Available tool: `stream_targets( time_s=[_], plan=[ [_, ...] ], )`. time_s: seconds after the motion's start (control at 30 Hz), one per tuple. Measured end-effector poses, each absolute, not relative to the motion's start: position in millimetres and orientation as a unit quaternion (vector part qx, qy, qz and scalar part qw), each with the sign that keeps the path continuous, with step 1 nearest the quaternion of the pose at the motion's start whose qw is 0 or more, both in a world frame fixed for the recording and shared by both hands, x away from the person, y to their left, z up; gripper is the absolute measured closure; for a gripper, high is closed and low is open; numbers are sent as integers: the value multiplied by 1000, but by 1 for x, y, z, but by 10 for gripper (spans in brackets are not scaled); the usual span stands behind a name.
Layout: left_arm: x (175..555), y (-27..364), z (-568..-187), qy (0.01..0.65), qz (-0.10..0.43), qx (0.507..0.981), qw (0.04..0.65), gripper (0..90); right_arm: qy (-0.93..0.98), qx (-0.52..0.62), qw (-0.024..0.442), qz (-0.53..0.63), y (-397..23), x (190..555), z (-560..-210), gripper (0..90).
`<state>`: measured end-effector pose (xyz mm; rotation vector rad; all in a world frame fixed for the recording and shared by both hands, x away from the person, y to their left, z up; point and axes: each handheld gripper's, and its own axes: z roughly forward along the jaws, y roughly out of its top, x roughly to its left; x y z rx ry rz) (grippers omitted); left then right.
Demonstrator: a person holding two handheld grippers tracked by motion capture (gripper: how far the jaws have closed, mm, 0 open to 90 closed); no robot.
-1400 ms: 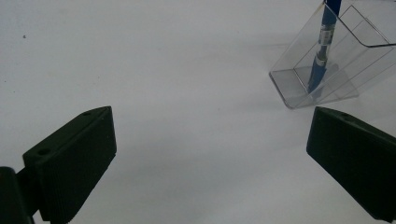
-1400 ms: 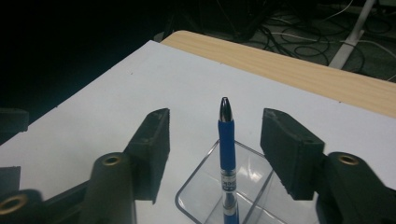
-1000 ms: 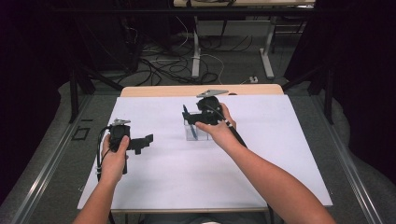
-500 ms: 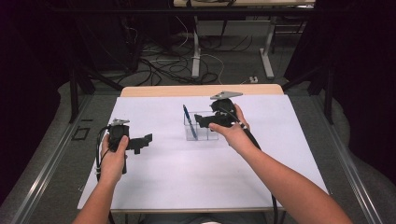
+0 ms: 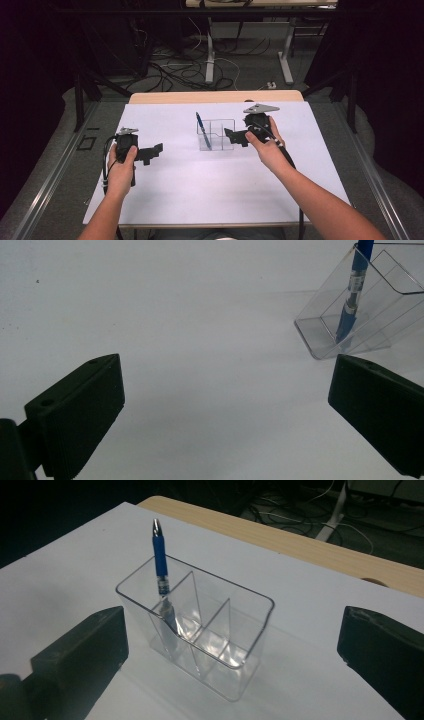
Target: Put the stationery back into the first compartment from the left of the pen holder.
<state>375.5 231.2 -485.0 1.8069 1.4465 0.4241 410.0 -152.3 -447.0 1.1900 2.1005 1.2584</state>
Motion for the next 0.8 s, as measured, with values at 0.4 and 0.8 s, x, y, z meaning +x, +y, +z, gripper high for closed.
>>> stream_targets(
  time_s=[0.4, 0.8],
  plan=[
    [375, 231, -486, 564, 167, 710, 387, 16, 742, 454, 223, 441, -194, 391, -464, 0],
    [375, 231, -486, 563, 168, 710, 388, 16, 724, 491, 232, 424, -221, 388, -489, 0]
  ],
)
